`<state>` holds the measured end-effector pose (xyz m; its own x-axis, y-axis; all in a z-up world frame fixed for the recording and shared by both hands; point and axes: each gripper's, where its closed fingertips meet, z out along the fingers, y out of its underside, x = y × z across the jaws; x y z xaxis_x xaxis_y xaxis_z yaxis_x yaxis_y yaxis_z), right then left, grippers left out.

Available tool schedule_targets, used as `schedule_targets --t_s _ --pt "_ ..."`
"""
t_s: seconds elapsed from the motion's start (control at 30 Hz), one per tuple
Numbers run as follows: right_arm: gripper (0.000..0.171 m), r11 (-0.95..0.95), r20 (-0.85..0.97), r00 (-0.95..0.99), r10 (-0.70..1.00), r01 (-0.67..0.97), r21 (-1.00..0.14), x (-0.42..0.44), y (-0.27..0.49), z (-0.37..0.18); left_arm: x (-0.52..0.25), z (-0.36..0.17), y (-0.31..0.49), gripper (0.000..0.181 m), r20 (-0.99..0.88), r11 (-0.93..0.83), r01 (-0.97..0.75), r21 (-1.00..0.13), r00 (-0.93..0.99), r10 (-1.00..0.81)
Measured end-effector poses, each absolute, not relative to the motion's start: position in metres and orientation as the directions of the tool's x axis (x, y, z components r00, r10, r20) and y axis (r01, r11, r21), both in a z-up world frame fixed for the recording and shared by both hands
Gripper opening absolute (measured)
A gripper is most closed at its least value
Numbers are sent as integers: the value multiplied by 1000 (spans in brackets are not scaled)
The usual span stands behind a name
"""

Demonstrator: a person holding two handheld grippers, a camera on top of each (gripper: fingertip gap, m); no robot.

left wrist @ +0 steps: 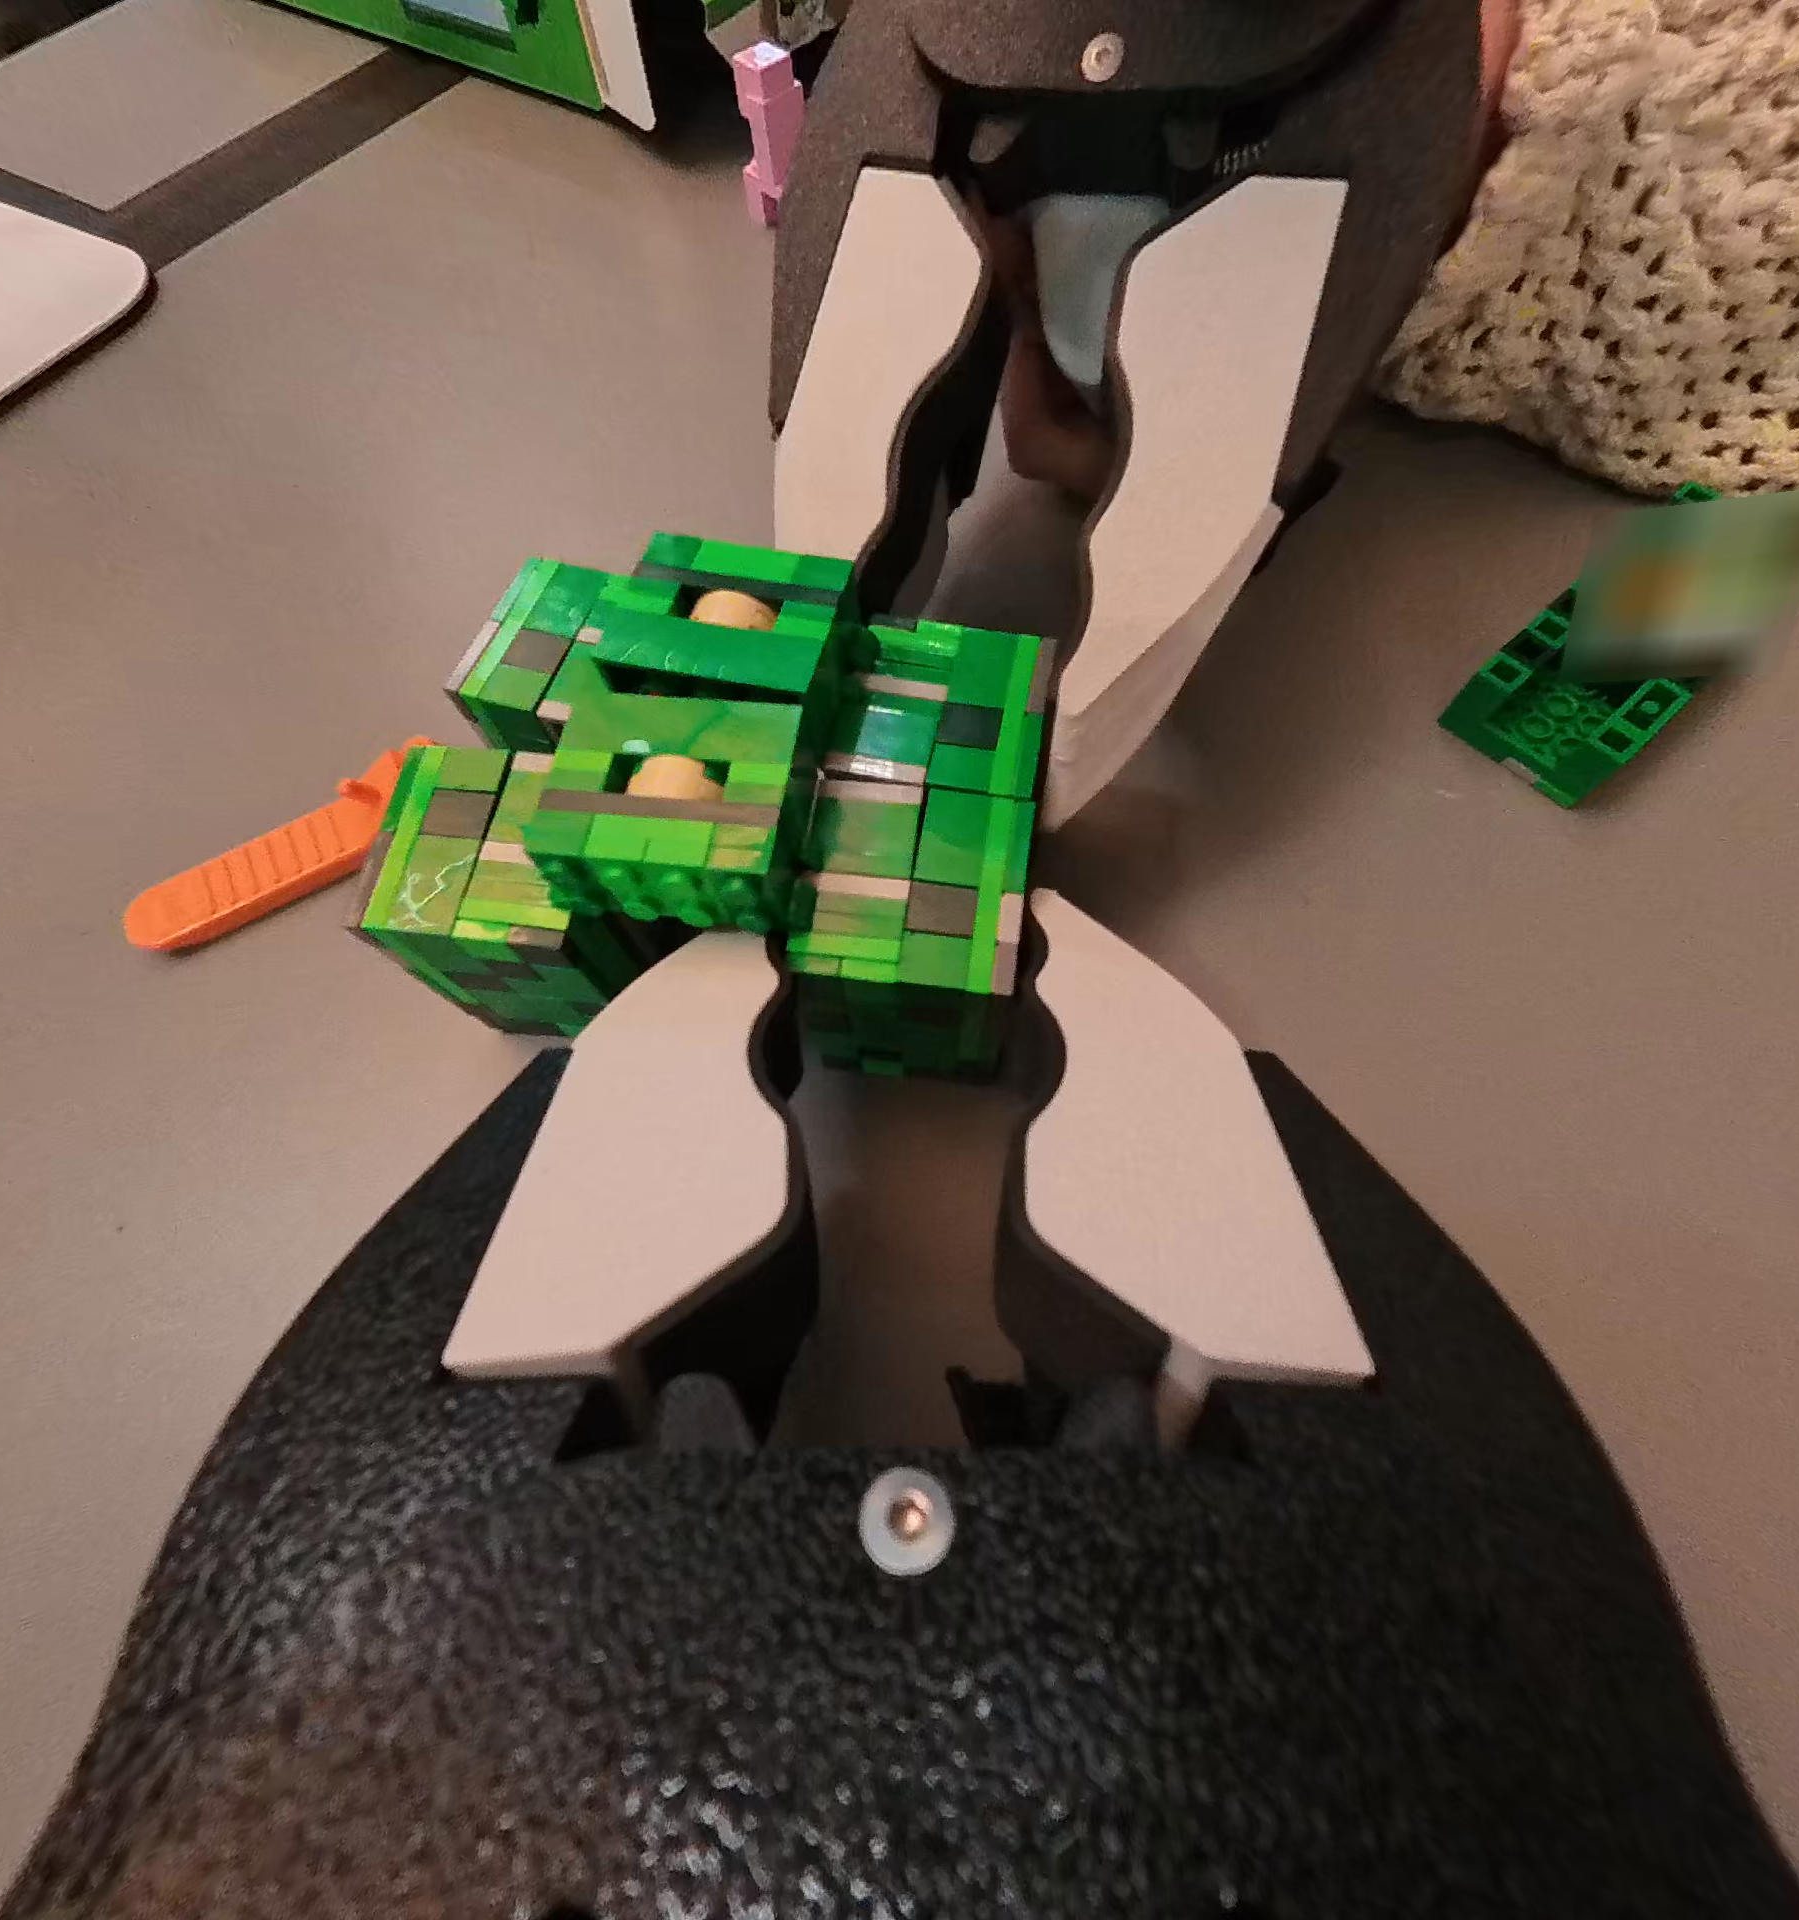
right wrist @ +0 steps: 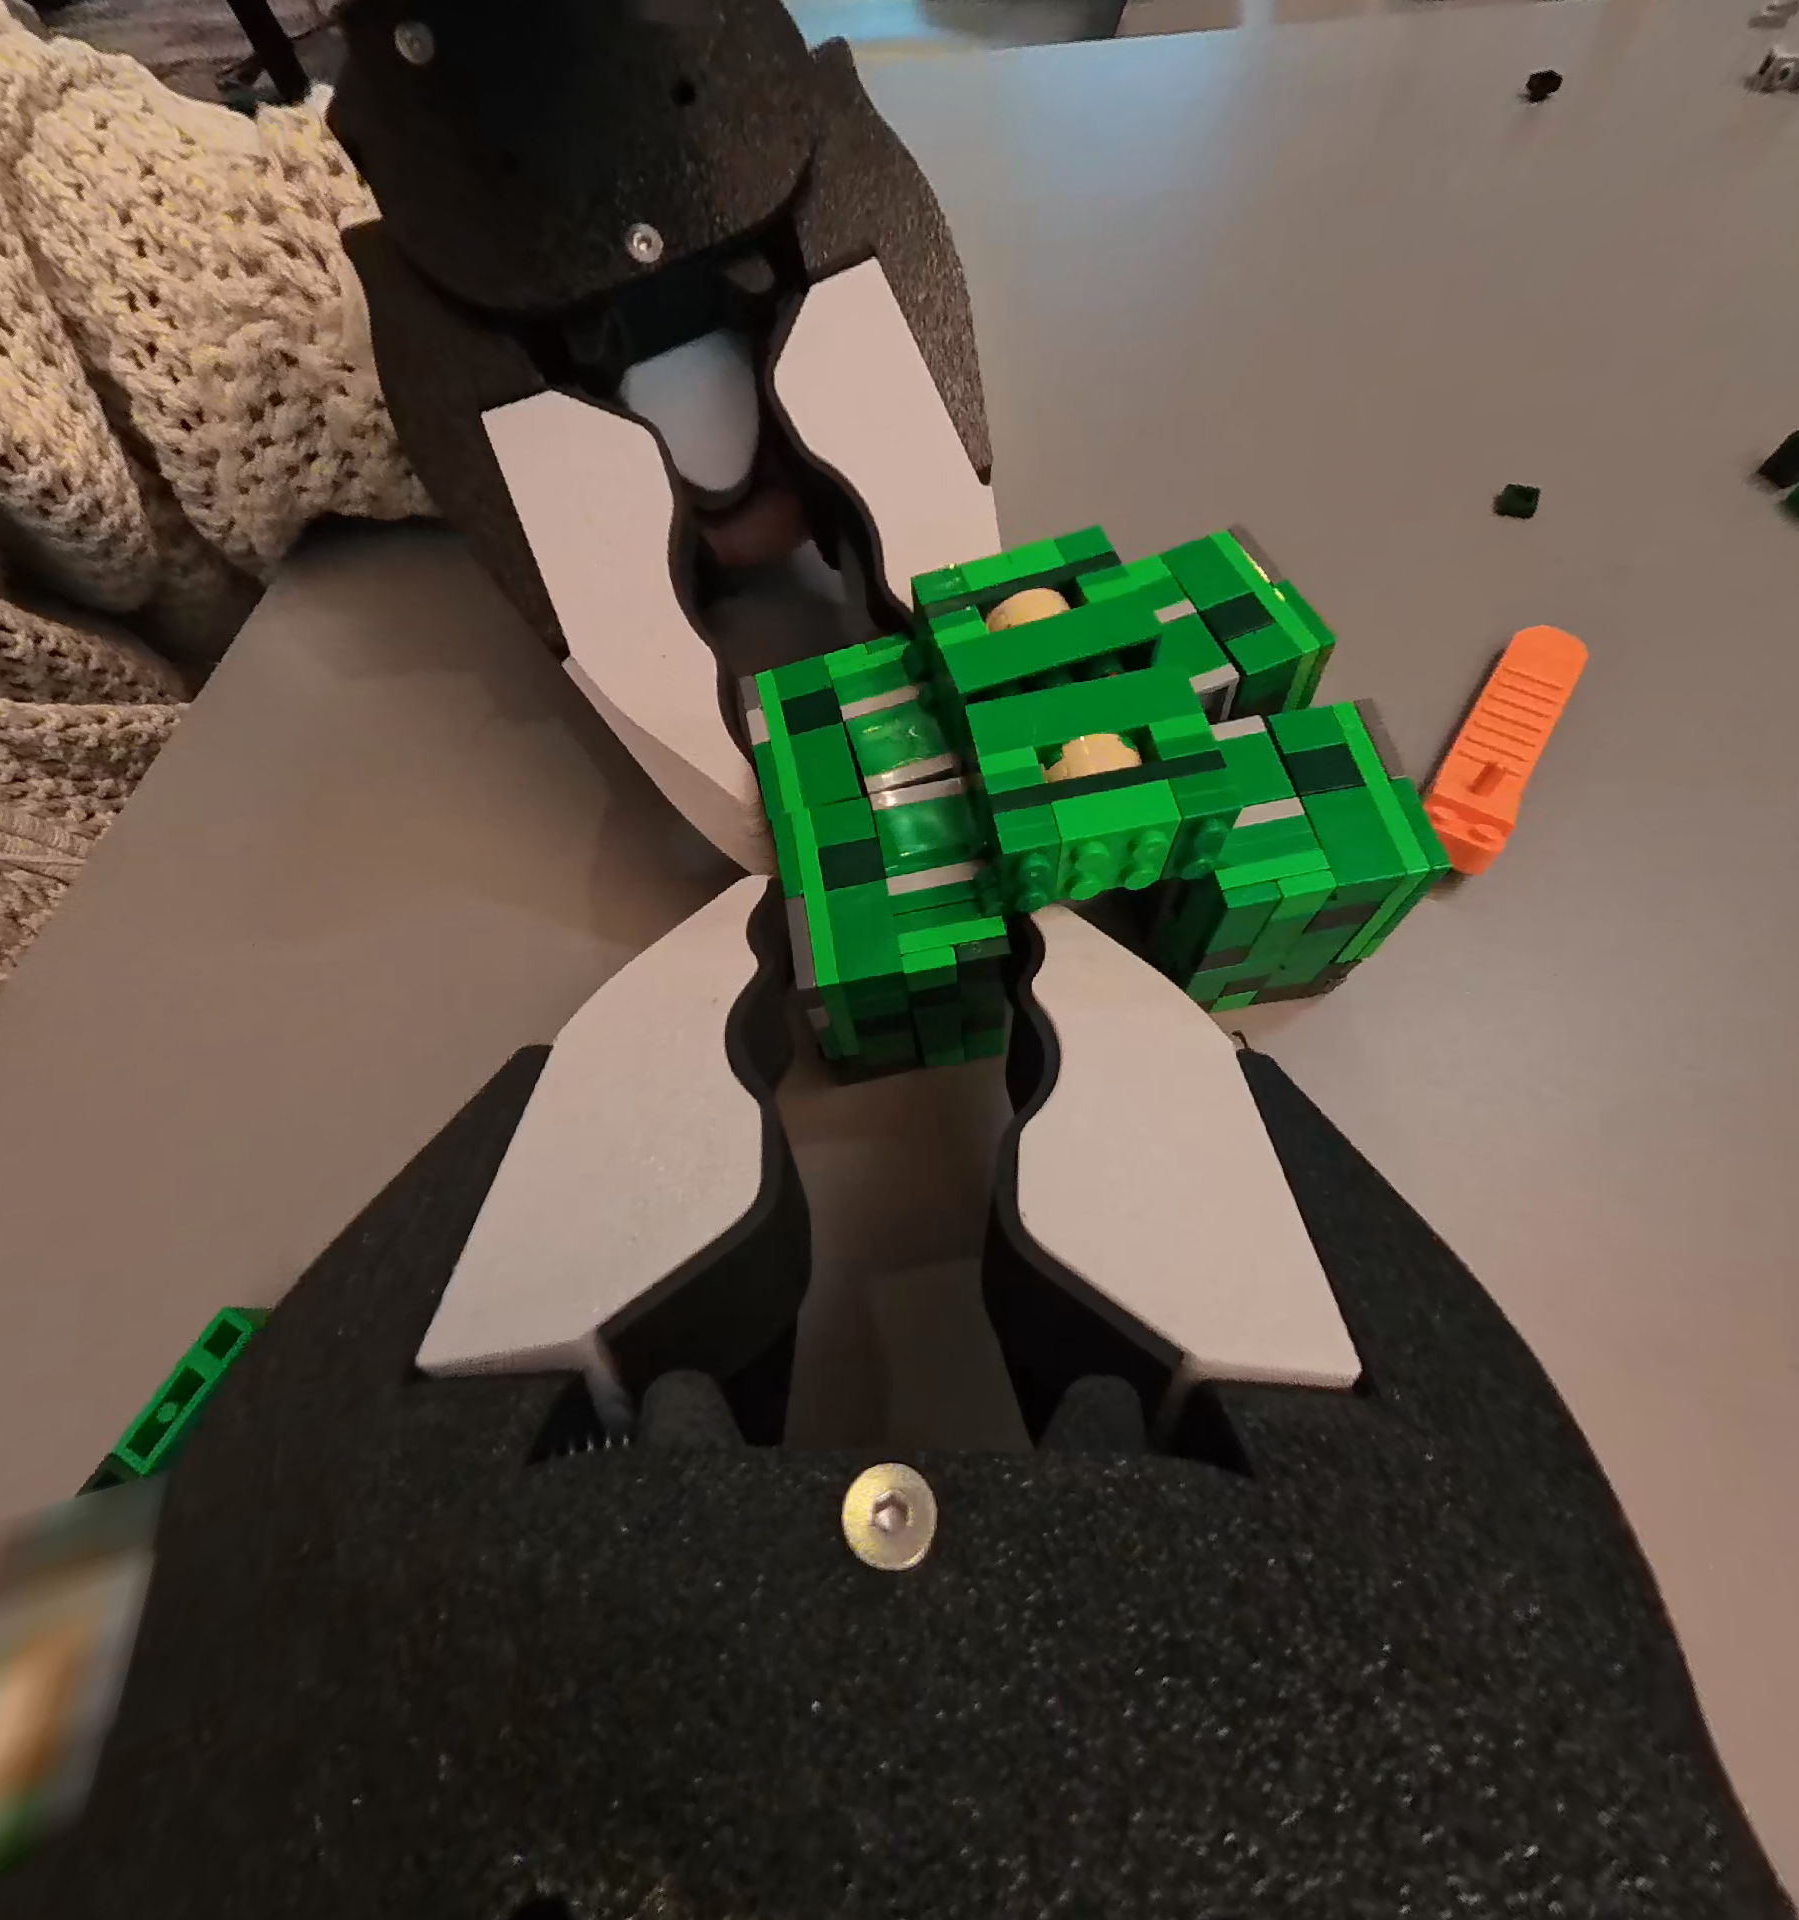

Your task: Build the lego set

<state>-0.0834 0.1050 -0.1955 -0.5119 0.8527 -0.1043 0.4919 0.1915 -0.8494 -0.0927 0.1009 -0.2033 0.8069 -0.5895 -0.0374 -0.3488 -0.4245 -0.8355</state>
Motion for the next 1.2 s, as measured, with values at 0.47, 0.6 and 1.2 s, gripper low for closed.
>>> schedule_targets --t_s 0.47,0.6,1.2 --pt "39 222 -95 -553 828 478 -850 -81 103 -195 -89 -204 98 37 -28 -415 -359 -836 783 -622" --pt "39 228 -91 -557 826 477 -849 -81 102 -196 -89 -204 98 37 -26 -415 -360 -836 780 -625" --pt "58 192 -167 -522 836 565 -802 -72 101 -204 -93 -202 90 47 -19 -402 -354 -844 770 -638"
